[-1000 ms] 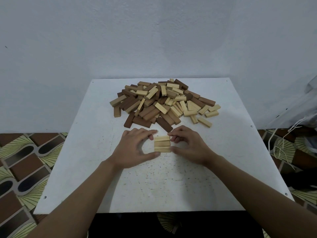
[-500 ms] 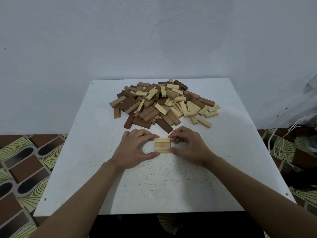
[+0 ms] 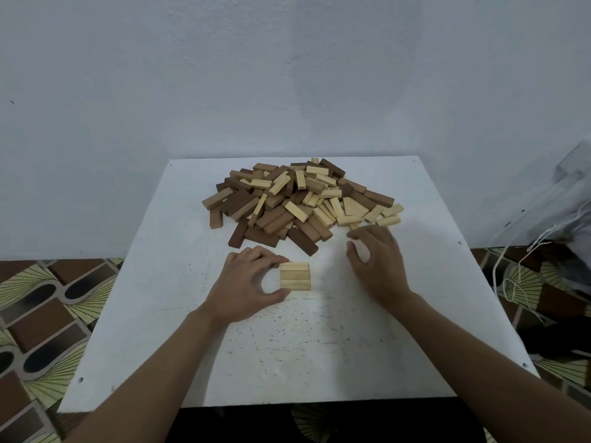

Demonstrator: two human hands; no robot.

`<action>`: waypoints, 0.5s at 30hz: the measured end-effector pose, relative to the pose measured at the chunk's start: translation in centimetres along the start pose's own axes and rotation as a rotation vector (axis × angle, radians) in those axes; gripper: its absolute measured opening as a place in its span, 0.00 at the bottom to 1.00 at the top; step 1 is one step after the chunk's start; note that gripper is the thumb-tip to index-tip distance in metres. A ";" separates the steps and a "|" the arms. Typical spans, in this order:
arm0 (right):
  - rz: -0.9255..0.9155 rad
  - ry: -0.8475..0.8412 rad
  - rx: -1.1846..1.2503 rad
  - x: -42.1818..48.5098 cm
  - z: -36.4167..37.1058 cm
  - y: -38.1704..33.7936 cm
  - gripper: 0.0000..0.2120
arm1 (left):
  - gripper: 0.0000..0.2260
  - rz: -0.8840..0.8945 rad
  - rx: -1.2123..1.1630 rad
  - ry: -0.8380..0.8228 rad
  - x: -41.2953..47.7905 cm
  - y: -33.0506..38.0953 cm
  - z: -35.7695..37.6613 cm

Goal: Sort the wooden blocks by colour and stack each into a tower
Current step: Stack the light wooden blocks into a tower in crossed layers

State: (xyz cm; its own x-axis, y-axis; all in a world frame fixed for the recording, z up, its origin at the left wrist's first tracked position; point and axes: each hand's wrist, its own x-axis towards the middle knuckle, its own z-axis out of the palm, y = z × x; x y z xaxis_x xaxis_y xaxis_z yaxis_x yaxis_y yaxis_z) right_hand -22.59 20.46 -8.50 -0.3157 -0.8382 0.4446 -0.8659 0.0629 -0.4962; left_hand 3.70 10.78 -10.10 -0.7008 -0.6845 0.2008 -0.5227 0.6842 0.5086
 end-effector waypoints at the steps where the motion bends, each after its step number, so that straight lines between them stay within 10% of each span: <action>1: 0.015 -0.037 -0.075 0.3 -0.1 0.5 0.11 | 0.26 -0.010 -0.008 0.005 0.0 -0.1 0.0; 7: -0.037 -0.236 -0.331 0.6 0.0 1.2 0.23 | 0.26 -0.062 -0.086 -0.004 0.1 -0.4 -0.8; 15: -0.117 -0.098 -0.259 -0.4 -0.1 0.8 0.14 | 0.30 -0.069 -0.101 -0.099 -0.9 -1.8 -3.8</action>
State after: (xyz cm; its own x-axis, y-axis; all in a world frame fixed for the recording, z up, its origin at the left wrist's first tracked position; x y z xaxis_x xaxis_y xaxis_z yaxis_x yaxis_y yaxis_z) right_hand -23.22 20.92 -9.04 -0.1802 -0.8954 0.4072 -0.9683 0.0887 -0.2336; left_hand 7.10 9.16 -8.05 -0.7120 -0.6975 0.0812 -0.5232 0.6041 0.6011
